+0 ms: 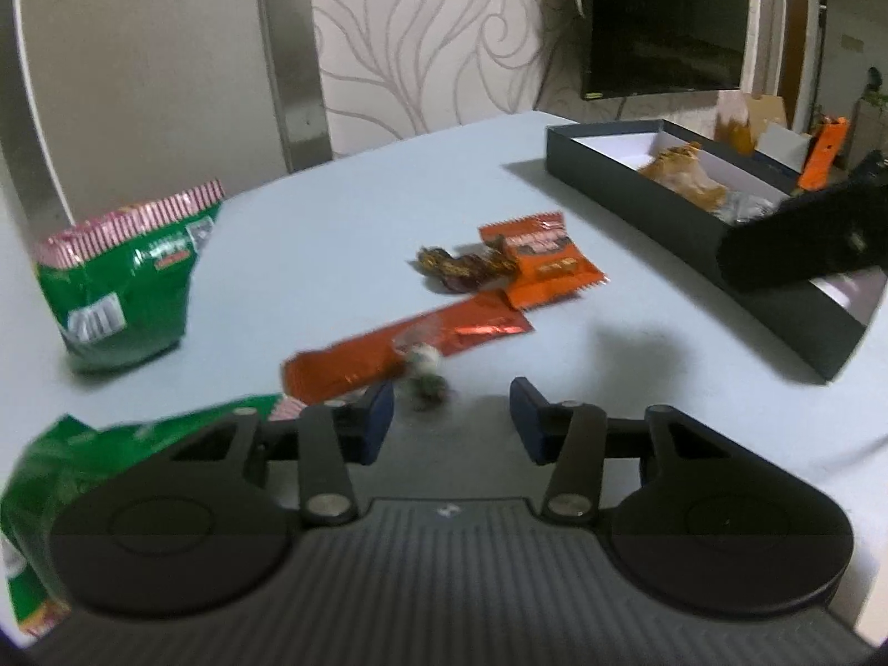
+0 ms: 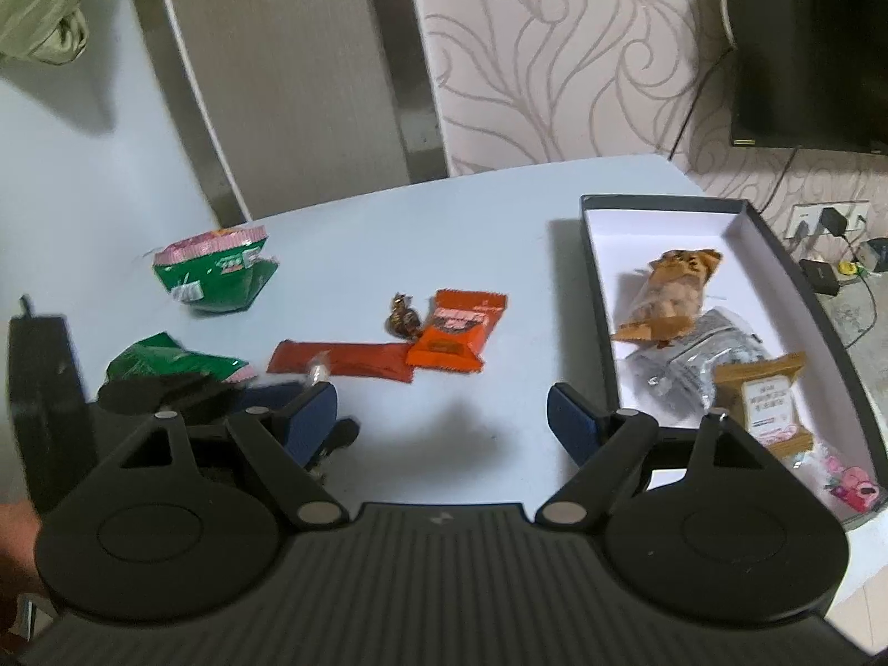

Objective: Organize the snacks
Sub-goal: 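Move the left tool to the panda candy packet while the right tool returns to the table, then close the left gripper on the panda candy while the right tool approaches the orange stick snack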

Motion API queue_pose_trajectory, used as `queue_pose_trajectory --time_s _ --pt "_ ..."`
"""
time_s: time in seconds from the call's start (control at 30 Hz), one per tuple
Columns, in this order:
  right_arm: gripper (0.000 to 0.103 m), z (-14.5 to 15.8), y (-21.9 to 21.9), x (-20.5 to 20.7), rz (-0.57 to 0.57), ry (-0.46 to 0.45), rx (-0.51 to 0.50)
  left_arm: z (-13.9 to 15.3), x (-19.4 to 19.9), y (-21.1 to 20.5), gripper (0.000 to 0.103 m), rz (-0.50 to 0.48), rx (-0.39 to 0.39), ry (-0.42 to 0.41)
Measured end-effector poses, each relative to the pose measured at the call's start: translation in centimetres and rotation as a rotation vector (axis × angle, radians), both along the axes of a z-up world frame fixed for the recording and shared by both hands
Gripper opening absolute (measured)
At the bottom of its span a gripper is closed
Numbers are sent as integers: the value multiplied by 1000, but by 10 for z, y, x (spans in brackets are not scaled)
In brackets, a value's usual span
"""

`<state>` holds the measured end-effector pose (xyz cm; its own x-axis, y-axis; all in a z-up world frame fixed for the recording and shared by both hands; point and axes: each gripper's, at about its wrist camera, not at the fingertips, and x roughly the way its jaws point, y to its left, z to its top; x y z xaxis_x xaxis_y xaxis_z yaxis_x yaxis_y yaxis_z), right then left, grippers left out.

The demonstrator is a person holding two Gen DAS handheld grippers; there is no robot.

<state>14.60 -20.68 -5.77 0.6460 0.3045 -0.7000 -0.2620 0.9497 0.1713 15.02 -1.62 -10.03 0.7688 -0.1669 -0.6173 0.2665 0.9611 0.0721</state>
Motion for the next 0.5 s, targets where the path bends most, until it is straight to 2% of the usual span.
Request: queue_pose_trajectory --time_s 0.5 --pt "86 -6 2 -1 44 22 -2 -1 8 -7 47 39 -35 20"
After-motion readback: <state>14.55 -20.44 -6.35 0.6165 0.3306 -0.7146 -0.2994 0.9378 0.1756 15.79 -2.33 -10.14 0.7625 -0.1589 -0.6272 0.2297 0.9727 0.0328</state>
